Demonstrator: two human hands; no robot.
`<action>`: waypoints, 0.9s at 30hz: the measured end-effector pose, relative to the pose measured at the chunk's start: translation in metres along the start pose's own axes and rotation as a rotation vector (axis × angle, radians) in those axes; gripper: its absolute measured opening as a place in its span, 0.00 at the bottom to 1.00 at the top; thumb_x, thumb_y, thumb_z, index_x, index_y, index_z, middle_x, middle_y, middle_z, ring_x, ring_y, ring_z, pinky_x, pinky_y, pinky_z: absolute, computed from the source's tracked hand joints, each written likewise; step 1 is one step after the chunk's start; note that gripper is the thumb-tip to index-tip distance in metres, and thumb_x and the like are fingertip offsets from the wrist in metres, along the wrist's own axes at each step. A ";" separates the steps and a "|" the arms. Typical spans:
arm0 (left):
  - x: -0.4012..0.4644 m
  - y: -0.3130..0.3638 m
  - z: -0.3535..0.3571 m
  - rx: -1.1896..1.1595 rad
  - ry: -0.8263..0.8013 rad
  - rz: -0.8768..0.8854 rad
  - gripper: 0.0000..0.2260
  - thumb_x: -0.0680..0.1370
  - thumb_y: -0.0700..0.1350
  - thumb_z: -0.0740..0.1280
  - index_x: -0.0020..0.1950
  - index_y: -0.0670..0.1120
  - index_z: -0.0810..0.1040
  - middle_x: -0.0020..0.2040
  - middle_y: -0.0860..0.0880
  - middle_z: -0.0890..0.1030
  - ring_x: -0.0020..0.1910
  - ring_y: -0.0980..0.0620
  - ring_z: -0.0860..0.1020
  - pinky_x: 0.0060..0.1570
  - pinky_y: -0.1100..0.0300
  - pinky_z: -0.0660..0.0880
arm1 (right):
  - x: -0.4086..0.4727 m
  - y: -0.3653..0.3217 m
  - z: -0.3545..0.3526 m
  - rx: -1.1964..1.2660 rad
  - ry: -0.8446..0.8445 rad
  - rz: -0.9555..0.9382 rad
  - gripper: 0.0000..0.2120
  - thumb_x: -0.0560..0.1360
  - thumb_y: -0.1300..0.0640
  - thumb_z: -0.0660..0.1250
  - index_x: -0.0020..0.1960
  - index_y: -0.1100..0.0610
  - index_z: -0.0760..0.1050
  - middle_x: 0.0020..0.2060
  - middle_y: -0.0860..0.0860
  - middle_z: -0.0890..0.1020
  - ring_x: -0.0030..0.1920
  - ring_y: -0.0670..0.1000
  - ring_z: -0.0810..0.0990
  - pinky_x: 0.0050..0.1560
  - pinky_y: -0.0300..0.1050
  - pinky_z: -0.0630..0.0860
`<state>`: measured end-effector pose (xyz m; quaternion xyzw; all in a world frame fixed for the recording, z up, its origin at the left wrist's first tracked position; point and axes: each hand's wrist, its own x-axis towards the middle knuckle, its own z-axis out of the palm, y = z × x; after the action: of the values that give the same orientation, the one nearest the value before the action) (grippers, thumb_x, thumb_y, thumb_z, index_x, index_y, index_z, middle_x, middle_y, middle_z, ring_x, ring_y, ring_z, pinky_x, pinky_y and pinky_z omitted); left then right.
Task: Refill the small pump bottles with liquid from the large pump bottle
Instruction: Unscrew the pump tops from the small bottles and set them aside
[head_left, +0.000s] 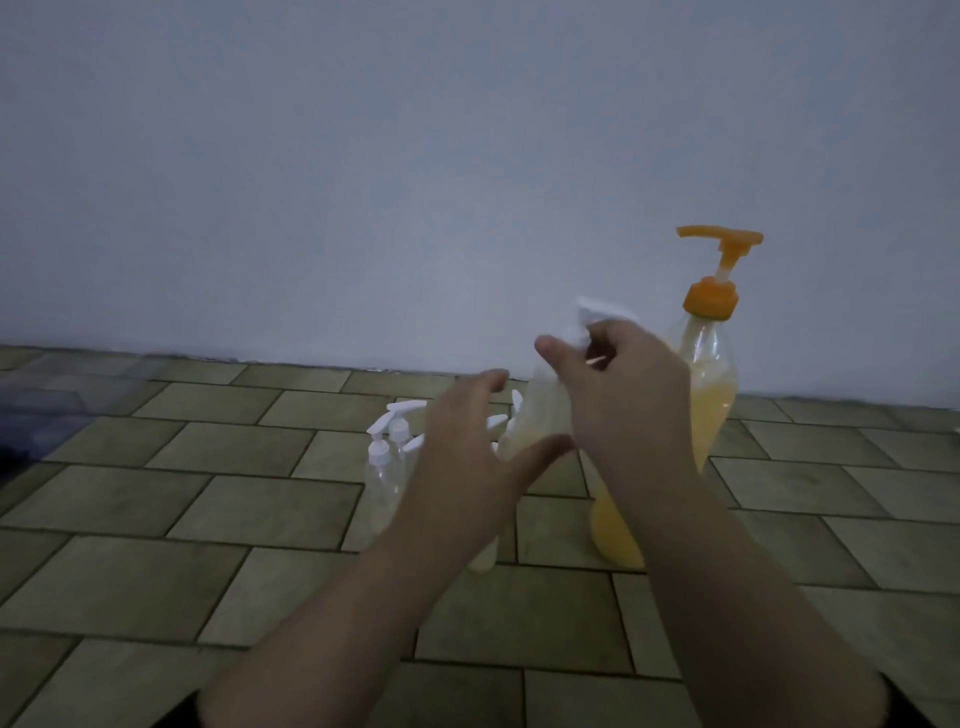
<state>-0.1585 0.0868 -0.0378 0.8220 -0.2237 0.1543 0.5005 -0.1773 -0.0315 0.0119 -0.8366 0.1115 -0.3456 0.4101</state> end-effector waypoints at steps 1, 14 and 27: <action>0.004 0.007 0.008 -0.008 -0.030 0.033 0.22 0.71 0.57 0.70 0.61 0.50 0.71 0.55 0.57 0.74 0.56 0.59 0.72 0.49 0.68 0.68 | 0.000 -0.011 -0.007 0.037 0.003 -0.004 0.11 0.72 0.44 0.69 0.43 0.51 0.75 0.36 0.43 0.76 0.37 0.40 0.74 0.35 0.32 0.66; 0.011 -0.005 0.009 -0.517 -0.465 -0.128 0.14 0.72 0.53 0.64 0.53 0.47 0.72 0.46 0.48 0.76 0.45 0.52 0.76 0.44 0.57 0.74 | 0.010 0.004 -0.039 0.539 -0.328 0.166 0.31 0.65 0.49 0.71 0.67 0.53 0.70 0.44 0.46 0.85 0.50 0.42 0.82 0.51 0.33 0.75; 0.012 -0.006 0.009 -0.451 -0.500 -0.077 0.12 0.76 0.51 0.63 0.55 0.46 0.71 0.46 0.51 0.76 0.47 0.54 0.75 0.47 0.56 0.72 | 0.016 0.016 -0.044 0.587 -0.251 0.210 0.37 0.64 0.58 0.75 0.70 0.54 0.65 0.44 0.49 0.85 0.48 0.43 0.83 0.49 0.36 0.70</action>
<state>-0.1445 0.0782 -0.0406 0.7109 -0.3367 -0.1243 0.6049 -0.1928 -0.0763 0.0259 -0.7028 0.0413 -0.2133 0.6774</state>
